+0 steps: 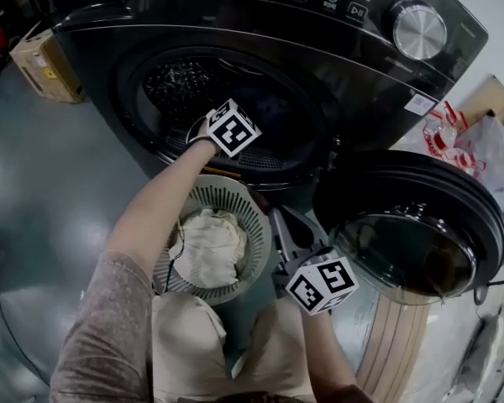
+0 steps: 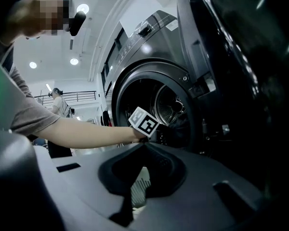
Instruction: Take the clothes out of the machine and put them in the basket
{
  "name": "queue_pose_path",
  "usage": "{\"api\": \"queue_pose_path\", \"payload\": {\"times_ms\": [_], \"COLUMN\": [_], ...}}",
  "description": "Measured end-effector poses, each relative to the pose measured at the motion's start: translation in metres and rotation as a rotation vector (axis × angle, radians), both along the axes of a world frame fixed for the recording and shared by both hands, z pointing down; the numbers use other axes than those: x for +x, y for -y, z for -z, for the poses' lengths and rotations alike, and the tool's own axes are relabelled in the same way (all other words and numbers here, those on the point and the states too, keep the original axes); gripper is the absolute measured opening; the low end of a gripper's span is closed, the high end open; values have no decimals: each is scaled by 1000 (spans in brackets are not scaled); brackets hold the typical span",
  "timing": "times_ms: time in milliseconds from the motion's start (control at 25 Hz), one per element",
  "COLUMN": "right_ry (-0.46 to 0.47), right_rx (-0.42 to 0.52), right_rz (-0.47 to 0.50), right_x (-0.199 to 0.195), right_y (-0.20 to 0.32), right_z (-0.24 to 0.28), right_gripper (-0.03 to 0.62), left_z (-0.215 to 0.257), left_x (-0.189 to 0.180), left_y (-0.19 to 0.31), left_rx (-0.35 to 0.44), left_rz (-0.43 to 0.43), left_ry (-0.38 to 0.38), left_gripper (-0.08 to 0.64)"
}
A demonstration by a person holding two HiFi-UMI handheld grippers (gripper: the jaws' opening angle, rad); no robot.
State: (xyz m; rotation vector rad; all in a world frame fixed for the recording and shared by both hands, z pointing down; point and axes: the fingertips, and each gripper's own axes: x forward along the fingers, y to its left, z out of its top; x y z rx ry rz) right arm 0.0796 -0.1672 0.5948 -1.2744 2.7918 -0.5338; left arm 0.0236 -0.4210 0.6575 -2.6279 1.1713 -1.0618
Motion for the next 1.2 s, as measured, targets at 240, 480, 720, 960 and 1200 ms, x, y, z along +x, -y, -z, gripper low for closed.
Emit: {"api": "queue_pose_path", "payload": {"times_ms": [240,480,720,960,1200], "right_ry": [-19,-17,-19,-13,9], "right_rx": [15,45,58,67,59], "right_rz": [12,44,83,129,139], "right_x": [8,8,7,0,-3], "right_y": [-4,-8,-12,-10,-10], "right_z": [5,20,31,38,36], "right_gripper": [-2,-3,-3,-3,-3], "left_z": [25,41,70,86,83], "left_x": [-25,-51,-50,-59,-73], "left_y": [-70,-150,-220,-277,-306], "left_rx": [-51,-65,-63,-81,-89], "left_rz": [19,63,49,70,110], "left_ry": [-104,-188,-205,-204,-212], "left_gripper": [32,31,31,31,28]}}
